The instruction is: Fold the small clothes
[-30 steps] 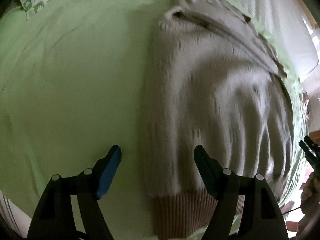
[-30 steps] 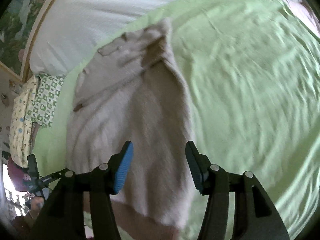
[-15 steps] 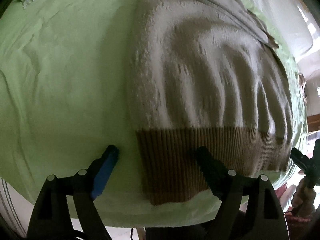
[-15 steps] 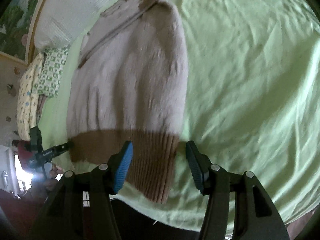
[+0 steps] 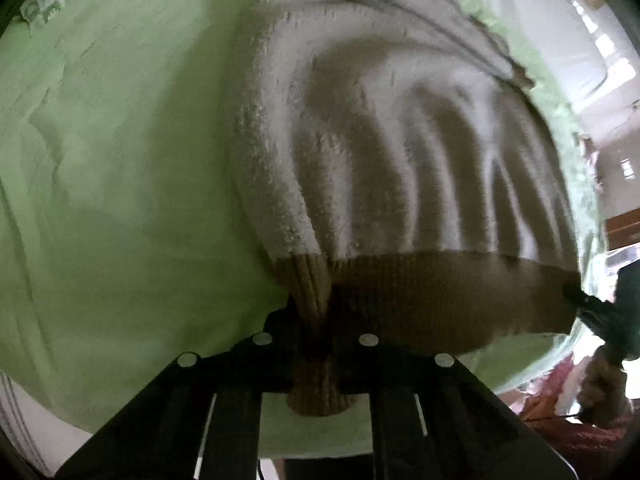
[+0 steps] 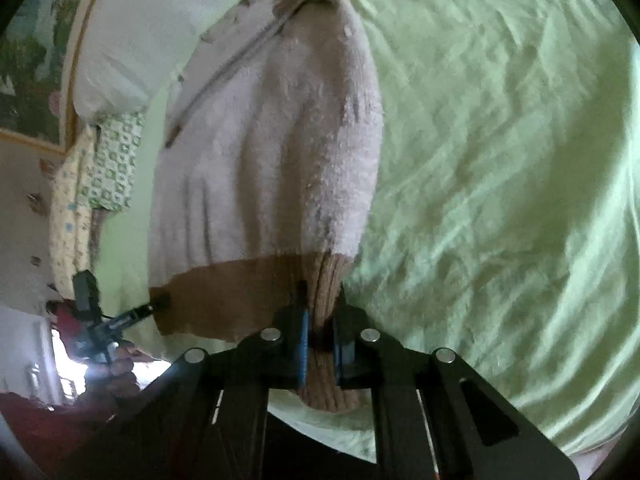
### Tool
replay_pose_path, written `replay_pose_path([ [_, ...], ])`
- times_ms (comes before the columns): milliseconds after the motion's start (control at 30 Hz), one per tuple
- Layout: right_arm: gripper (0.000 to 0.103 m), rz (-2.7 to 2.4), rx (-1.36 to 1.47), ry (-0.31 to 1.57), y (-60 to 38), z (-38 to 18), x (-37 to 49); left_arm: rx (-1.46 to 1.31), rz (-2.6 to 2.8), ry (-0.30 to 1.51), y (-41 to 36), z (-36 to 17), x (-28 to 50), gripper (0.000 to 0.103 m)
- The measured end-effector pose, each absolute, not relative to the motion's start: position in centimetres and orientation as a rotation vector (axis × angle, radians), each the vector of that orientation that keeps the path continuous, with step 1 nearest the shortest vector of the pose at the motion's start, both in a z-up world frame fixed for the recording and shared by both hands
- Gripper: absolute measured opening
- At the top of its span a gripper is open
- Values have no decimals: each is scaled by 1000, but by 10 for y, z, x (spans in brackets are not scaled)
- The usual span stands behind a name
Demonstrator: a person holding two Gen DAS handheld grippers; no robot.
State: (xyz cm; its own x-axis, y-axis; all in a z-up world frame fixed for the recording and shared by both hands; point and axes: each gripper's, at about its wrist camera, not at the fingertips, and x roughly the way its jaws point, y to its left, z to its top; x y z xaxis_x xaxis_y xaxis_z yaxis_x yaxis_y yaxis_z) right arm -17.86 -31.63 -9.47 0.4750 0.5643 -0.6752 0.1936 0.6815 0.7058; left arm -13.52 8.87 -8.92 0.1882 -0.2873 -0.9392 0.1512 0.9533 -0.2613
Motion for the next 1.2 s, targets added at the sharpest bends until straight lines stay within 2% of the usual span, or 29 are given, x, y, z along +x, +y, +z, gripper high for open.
replay_pose_path([
  [267, 8, 319, 855, 1055, -340, -82, -196, -144, -372, 1274, 92, -60, -153, 8],
  [600, 8, 458, 907, 867, -338, -27, -142, -209, -435, 1148, 98, 3, -90, 9],
  [933, 8, 405, 875, 656, -361, 24, 12, -307, -441, 951, 73, 53, 88, 9],
  [1200, 8, 285, 873, 626, -387, 22, 140, -330, -418, 979, 41, 26, 233, 9],
])
